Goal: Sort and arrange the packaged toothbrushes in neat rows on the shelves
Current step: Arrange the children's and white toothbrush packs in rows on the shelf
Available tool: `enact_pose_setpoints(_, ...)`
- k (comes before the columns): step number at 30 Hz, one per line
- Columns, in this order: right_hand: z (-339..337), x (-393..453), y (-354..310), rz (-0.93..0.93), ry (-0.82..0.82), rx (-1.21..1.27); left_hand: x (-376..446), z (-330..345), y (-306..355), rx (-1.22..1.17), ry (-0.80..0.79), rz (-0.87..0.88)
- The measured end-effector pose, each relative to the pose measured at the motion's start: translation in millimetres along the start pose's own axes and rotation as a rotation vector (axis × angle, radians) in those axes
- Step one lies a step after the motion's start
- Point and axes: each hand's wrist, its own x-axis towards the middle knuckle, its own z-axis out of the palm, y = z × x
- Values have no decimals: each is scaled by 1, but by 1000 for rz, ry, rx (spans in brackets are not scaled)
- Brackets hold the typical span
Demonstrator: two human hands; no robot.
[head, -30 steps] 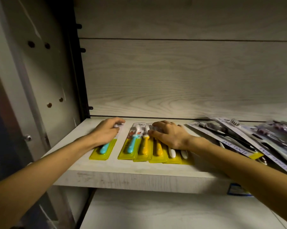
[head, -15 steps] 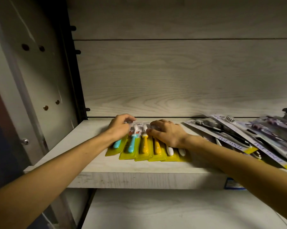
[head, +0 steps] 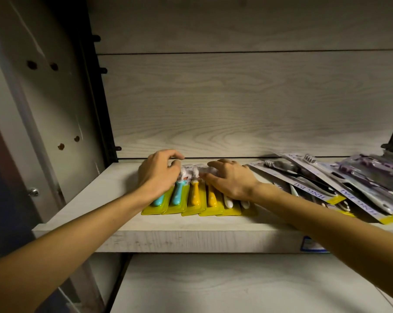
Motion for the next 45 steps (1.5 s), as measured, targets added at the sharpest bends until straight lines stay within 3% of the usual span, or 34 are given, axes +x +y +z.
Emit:
enact_pose_setpoints(2, 2, -8, 0, -20, -39, -28, -7, -4, -3, -58, -71, -16)
enact_pose_setpoints(6, 0, -19, -4, -49, -151, -54, -26, -8, -3, 146, -592, 180)
enact_pose_setpoints(10, -1, -28, -9, -119, -295, -188, -41, -21, 3, 250, -748, 147)
enact_pose_setpoints(12, 2, -36, -11, -131, -288, -181, -50, -29, 5, 295, -797, 143)
enact_pose_setpoints(18, 4, -45, -16, -83, -228, -101, -66, -37, 11, 353, -731, 259)
enact_pose_setpoints(23, 1, -69, -13, -172, -237, -152, -77, -38, 4, 332, -691, 346)
enact_pose_setpoints(27, 5, -80, -17, -107, -176, -44, -78, -38, 3, 329, -700, 344)
enact_pose_setpoints(32, -2, -79, -18, -186, -295, -196, -75, -39, -1, 284, -722, 341)
enact_pose_setpoints(45, 8, -64, -60, -151, -287, -60, -56, -65, -28, 273, -651, 336)
